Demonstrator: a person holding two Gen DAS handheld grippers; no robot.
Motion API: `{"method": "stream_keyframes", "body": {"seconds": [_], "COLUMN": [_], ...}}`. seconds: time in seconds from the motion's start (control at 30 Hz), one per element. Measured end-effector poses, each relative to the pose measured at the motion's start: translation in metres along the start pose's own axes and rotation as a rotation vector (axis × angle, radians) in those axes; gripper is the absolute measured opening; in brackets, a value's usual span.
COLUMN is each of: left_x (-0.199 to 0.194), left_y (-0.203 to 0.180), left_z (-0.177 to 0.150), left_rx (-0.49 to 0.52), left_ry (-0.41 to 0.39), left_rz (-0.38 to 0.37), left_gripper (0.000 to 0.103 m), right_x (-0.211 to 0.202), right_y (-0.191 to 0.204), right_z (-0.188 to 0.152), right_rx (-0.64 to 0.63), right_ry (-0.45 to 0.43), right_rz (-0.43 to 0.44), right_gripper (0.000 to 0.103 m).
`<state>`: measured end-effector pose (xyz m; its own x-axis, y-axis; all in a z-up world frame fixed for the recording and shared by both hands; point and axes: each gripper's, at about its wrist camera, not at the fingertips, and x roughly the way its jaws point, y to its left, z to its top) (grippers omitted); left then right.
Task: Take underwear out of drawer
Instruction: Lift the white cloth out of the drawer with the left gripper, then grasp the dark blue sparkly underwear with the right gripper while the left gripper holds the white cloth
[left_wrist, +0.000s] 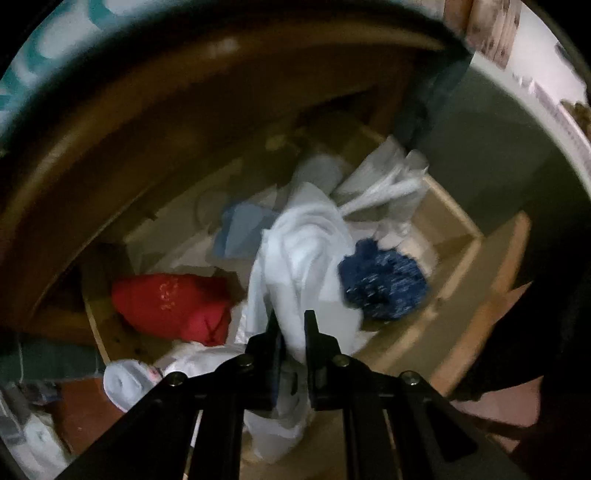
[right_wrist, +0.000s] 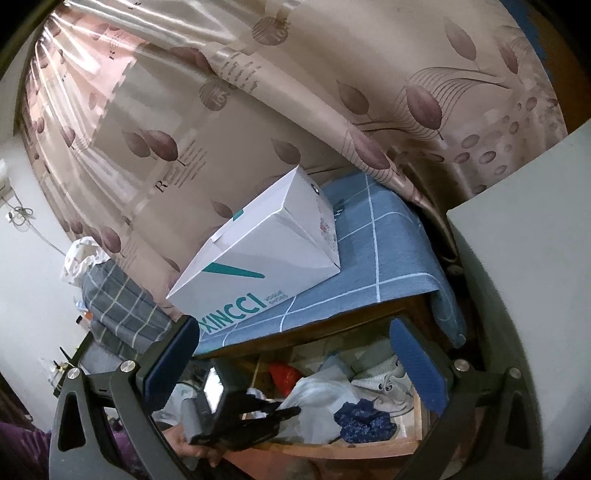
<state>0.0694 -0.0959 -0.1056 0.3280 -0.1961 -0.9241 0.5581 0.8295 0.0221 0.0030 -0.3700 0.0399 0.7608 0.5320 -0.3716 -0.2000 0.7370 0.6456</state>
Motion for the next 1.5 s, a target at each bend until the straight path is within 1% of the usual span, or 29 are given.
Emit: {"method": "stream_keyframes", "body": {"seconds": [0.1,0.17,0.3,0.4,0.47,0.53,0.6,0.63,0.7,0.8,0.83,0.87,0.9,0.93,0.97,1.0,1.03,1.1,1.2,1.27,1.37,1.4,1.5], "left_x": [-0.022,-0.039,-0.072,-0.095,-0.111,-0.125,-0.137,-0.146,-0.157,-0.176,-0.181,-0.187,-0.192,-0.195,-0.196,-0.198,-0.195,-0.186,-0.17,-0.164,-0.168,-0.171,-0.179], "left_y": [0.004,0.002,0.005,0.007,0.008,0.009,0.013,0.017,0.024,0.033,0.034,0.035,0.037,0.039,0.039,0.041,0.043,0.047,0.053,0.057,0.057,0.056,0.053], "left_z": [-0.001,-0.001,-0.003,-0.004,-0.005,-0.007,-0.009,-0.011,-0.012,-0.018,-0.019,-0.022,-0.024,-0.025,-0.026,-0.027,-0.027,-0.028,-0.031,-0.033,-0.034,-0.034,-0.032], "left_rx": [-0.065,-0.094,-0.163,-0.195,-0.211,-0.227,-0.25,-0.274,-0.305,-0.336,-0.343,-0.349,-0.354,-0.357,-0.357,-0.356,-0.353,-0.355,-0.377,-0.401,-0.405,-0.402,-0.384], "left_ry": [-0.067,-0.113,-0.183,-0.224,-0.253,-0.279,-0.303,-0.32,-0.34,-0.381,-0.392,-0.4,-0.409,-0.418,-0.424,-0.427,-0.421,-0.405,-0.376,-0.372,-0.39,-0.397,-0.406], "left_rz": [-0.013,-0.01,-0.031,-0.053,-0.062,-0.063,-0.066,-0.073,-0.082,-0.08,-0.08,-0.081,-0.08,-0.075,-0.073,-0.075,-0.07,-0.075,-0.084,-0.11,-0.115,-0.115,-0.109], "left_gripper": [0.01,0.01,0.01,0.01,0.01,0.01,0.01,0.01,0.01,0.01,0.01,0.01,0.01,0.01,0.01,0.01,0.01,0.01,0.01,0.01,0.01,0.002,0.002], "right_x": [0.0,0.001,0.004,0.01,0.017,0.026,0.039,0.052,0.071,0.113,0.125,0.14,0.151,0.164,0.179,0.189,0.198,0.214,0.223,0.228,0.238,0.242,0.256], "right_y": [-0.001,-0.001,0.001,0.005,0.009,0.012,0.017,0.019,0.021,0.026,0.026,0.027,0.025,0.02,0.013,0.008,0.001,-0.01,-0.012,-0.012,-0.012,-0.012,-0.014], "right_z": [0.0,0.0,0.0,-0.002,-0.004,-0.006,-0.011,-0.014,-0.022,-0.044,-0.051,-0.062,-0.069,-0.078,-0.088,-0.094,-0.102,-0.118,-0.128,-0.133,-0.142,-0.145,-0.154], "right_rx": [0.004,0.003,-0.009,-0.033,-0.063,-0.087,-0.12,-0.137,-0.168,-0.241,-0.26,-0.282,-0.284,-0.275,-0.26,-0.257,-0.257,-0.256,-0.27,-0.277,-0.306,-0.31,-0.345], "right_ry": [0.001,0.005,0.023,0.053,0.09,0.149,0.219,0.291,0.392,0.593,0.643,0.704,0.744,0.79,0.841,0.865,0.893,0.952,0.986,1.008,1.046,1.059,1.09], "right_rz": [-0.005,-0.01,-0.014,-0.03,-0.055,-0.054,-0.094,-0.109,-0.146,-0.253,-0.279,-0.301,-0.307,-0.317,-0.337,-0.355,-0.379,-0.414,-0.434,-0.43,-0.457,-0.461,-0.499], "right_gripper": [0.103,0.103,0.103,0.103,0.103,0.103,0.103,0.103,0.103,0.103,0.102,0.098,0.094,0.092,0.087,0.081,0.08,0.079,0.079,0.08,0.084,0.086,0.09]}}
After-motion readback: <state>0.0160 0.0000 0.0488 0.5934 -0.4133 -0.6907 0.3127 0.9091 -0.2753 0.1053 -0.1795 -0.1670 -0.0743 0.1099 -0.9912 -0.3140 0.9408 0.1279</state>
